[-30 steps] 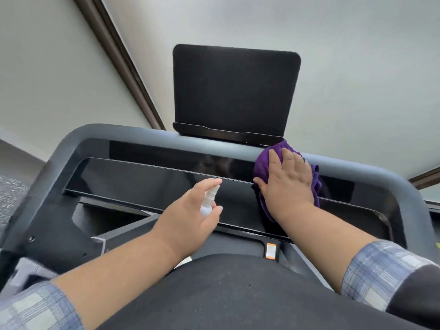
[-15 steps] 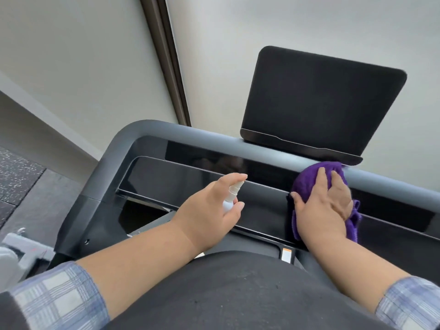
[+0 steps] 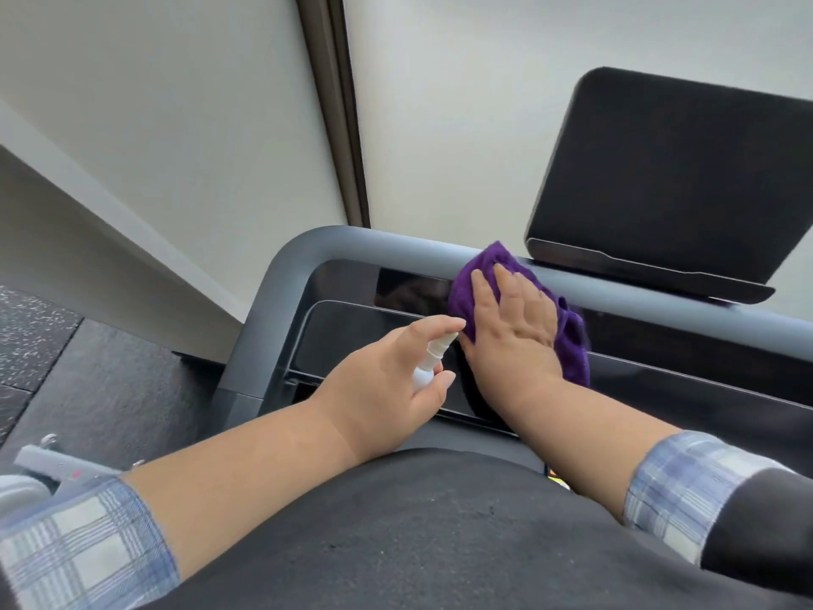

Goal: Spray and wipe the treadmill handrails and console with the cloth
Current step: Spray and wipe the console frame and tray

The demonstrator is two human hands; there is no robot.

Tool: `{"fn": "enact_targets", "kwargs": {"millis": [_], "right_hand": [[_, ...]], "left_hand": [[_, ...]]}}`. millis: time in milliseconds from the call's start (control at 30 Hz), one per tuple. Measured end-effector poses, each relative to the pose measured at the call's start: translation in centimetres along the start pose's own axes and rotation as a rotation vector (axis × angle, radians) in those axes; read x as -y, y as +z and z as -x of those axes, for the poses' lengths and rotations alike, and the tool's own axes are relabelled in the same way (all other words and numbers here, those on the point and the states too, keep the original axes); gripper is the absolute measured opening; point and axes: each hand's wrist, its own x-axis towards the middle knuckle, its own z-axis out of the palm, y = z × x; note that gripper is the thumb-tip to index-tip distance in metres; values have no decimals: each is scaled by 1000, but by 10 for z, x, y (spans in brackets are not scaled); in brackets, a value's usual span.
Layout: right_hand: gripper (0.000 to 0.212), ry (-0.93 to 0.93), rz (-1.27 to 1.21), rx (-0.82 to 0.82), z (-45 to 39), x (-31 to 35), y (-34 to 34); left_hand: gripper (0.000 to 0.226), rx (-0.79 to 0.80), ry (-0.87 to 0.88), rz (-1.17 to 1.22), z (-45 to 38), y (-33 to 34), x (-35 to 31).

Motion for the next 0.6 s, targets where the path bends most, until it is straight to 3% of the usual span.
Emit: {"fn": "enact_targets", "kwargs": {"millis": [233,333,467,600], "right_hand": [[100,-217,46,207,-44,95,1],[92,-336,44,274,-58,119,-3],[90,-388,71,272,-60,110,-10],[91,-225,25,198,-50,64,-20]], "left_hand": [[53,-127,-16,87,23,-31,22],[51,-152,3,105,24,-37,25],[51,-128,44,122,15,-36,22],[50,-84,80,150,0,-29,17]]}}
